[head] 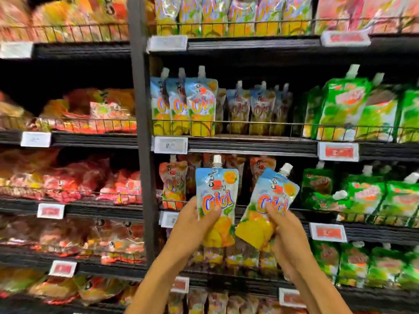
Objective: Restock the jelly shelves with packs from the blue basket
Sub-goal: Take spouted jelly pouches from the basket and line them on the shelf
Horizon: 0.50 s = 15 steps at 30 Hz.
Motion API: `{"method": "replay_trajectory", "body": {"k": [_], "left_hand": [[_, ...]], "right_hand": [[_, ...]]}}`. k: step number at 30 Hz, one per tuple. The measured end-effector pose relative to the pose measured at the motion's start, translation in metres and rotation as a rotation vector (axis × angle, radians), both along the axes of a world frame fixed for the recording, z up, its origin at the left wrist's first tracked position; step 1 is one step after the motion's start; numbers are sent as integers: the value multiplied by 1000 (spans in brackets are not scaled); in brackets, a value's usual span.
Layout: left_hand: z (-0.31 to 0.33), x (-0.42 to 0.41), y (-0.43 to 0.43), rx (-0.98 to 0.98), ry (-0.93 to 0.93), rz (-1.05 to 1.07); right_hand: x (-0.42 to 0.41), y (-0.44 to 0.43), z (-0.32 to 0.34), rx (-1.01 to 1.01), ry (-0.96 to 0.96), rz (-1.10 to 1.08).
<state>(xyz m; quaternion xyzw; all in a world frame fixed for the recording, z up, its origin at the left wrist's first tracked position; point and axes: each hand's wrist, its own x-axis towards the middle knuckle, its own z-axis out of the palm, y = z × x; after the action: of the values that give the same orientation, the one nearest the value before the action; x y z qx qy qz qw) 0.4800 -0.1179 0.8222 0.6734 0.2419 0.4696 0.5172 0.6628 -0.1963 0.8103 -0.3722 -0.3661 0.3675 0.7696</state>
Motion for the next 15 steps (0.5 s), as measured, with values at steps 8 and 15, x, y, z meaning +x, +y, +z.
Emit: {"method": "replay_trajectory", "body": {"k": [8,15], "left_hand": [[86,20,13,246,-134,235],[181,45,43,472,-133,544]], "right_hand": [[13,12,59,139,-293,-170],[26,19,97,262,-325,-125]]}}
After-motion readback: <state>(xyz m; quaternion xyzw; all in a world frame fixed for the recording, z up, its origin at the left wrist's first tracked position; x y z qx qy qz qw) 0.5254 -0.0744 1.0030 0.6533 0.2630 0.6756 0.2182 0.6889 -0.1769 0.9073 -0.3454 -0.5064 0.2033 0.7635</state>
